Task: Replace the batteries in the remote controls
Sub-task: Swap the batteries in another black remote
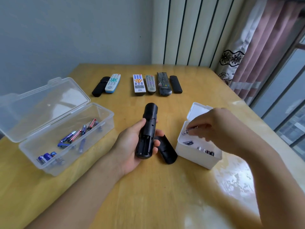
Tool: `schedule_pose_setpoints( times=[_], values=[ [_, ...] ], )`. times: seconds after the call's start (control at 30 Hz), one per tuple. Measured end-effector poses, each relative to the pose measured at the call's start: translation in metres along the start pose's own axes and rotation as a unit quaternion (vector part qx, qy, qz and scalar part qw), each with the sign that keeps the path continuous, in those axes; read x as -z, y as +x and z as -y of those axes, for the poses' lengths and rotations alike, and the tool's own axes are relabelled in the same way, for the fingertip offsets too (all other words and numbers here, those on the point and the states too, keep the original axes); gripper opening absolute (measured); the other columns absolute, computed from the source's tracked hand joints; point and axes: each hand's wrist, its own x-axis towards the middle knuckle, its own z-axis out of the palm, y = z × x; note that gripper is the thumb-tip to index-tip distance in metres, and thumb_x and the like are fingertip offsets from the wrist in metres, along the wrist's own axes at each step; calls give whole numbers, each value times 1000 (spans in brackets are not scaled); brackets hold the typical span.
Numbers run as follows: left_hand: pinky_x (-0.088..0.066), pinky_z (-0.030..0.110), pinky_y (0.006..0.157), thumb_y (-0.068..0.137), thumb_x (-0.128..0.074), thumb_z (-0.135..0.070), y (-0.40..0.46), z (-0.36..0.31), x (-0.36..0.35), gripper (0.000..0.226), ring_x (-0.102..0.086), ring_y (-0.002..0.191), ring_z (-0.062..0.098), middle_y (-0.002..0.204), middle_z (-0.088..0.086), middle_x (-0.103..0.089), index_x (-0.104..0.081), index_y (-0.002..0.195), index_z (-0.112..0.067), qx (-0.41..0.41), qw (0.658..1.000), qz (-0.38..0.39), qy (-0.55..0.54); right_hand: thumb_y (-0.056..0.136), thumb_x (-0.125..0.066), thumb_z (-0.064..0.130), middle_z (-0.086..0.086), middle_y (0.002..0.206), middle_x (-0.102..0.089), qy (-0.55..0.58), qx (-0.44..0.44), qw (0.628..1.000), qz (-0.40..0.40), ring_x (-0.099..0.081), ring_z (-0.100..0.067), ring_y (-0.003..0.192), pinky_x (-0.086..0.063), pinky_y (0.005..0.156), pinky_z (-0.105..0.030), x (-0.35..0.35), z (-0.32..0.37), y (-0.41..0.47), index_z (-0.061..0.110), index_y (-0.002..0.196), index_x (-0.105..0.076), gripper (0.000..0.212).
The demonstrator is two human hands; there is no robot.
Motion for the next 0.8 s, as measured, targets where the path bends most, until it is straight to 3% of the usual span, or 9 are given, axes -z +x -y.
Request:
schedule_pose_setpoints(
  times=[0.07,0.2,0.27,0.37,0.43,0.5,0.6,0.67,0.8],
  values=[
    [-48,26,45,107,-41,-38,-1,1,-2,41,-55,54,17,78,8,-66,-66,128,-13,-2,1000,25,-2,94,-68,18,21,65,-66,64,32,997,-40,-60,-1,58,-46,54,-15,2,1,0,29,90,-79,16],
    [-48,29,51,107,-35,-34,-3,3,-10,42,-52,62,19,80,10,-57,-54,131,-6,-13,997,61,-38,94,-67,11,2,71,-73,279,57,959,-19,-66,-9,60,-52,60,-19,-12,18,1,10,103,-77,14],
    [-54,32,60,106,-35,-32,-5,4,-12,44,-57,74,23,90,13,-59,-51,134,-2,-18,997,67,-47,84,-73,12,-10,75,-75,381,52,923,-7,-70,-16,62,-56,61,-23,-23,28,0,3,98,-75,17],
    [-60,35,79,106,-33,-29,-8,4,-11,52,-58,108,32,123,26,-59,-42,144,5,-17,996,78,-49,77,-76,12,-20,72,-74,458,44,888,-2,-72,-23,60,-59,59,-27,-35,39,-2,-1,90,-72,19],
    [-61,39,85,105,-33,-26,-9,3,-10,53,-56,115,34,125,27,-55,-39,145,9,-21,994,82,-73,75,-77,11,-18,69,-74,465,42,884,-20,-72,-21,58,-57,57,-24,-37,41,-2,1,87,-74,15],
    [-59,43,88,104,-35,-24,-8,3,-10,48,-56,111,33,115,20,-52,-47,137,8,-35,993,79,-74,75,-78,14,-9,69,-75,440,49,896,-34,-70,-14,57,-55,58,-20,-37,42,-2,11,85,-78,10],
    [-59,45,75,103,-37,-20,-8,4,-10,25,-63,89,28,99,16,-57,-55,114,-5,-61,993,88,-51,81,-76,13,3,73,-77,398,50,915,-45,-68,-7,61,-53,62,-17,-39,40,0,17,91,-80,12],
    [-58,47,68,103,-38,-17,-8,6,-10,22,-64,78,24,95,14,-58,-53,118,-10,-74,992,94,-42,83,-76,10,2,78,-78,389,44,919,-49,-70,-11,66,-54,65,-19,-41,40,1,13,97,-80,15],
    [-56,42,59,104,-38,-15,-8,9,-10,27,-60,73,24,100,17,-53,-51,126,-7,-81,990,109,-28,75,-76,21,1,72,-76,420,26,905,-58,-69,-10,62,-53,62,-17,-41,43,-1,10,92,-77,20]
  ],
)
